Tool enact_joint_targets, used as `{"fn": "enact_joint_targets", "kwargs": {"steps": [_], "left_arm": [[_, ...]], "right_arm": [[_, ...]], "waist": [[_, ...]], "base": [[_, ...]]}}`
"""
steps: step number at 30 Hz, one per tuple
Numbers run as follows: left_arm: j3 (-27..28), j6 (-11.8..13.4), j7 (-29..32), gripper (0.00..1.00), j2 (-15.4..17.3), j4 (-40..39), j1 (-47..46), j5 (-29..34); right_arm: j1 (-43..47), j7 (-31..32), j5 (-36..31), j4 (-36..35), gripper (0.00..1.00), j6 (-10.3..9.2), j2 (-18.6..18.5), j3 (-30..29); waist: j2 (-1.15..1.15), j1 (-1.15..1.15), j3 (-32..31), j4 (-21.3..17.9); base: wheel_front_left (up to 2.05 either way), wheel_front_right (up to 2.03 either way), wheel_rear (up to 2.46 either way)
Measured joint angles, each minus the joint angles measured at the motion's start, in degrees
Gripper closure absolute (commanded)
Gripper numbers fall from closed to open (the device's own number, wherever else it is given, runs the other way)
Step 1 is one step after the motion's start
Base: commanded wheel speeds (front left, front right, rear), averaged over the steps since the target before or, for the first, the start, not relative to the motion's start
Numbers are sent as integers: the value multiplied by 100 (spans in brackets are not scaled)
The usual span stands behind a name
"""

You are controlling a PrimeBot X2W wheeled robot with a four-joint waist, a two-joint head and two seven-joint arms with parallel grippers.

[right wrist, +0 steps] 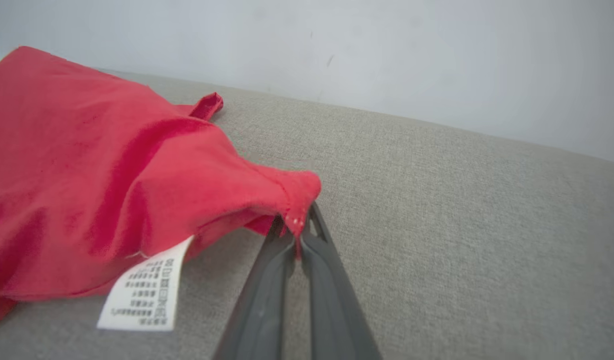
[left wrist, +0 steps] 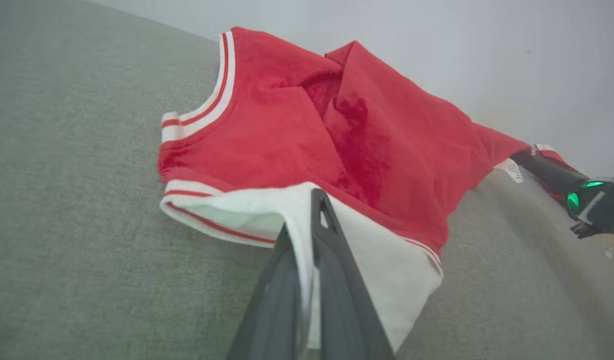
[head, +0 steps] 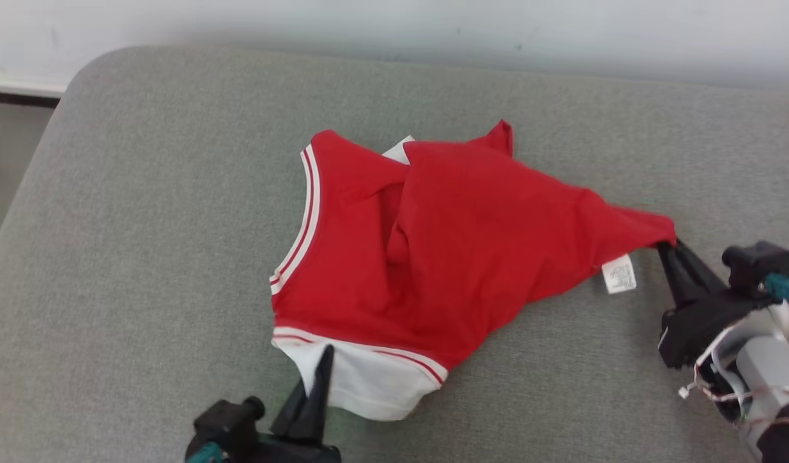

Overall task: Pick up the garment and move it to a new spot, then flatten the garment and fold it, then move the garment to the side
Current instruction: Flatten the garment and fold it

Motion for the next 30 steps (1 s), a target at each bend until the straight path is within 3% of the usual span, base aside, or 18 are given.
{"fn": "enact_joint_targets", "kwargs": {"steps": [11,17,22,30], "left_arm": [[604,16,154,100,561,-403,-497,-297],[791,27,617,100,778,-499,-1172,-501],[782,16,1189,100,877,-264,-2377,-775],[895,101,1897,100,905,644,-5327,-902]], "right_arm": [[1188,1,-30,-1230,100,0,-402,198],[1166,216,215,-1782,100,0,-589,281],[464,638,307,-2033,100,0,-684,142],[-1682,1485,264,-2114,100,0,-742,-79]], "waist": [[0,0,-533,-423],[0,0,-722,-751],[-1,-1,-688,-972],[0,0,-79,-1161]], "base": [[0,0,0],[0,0,0],[0,0,0],[0,0,0]]}}
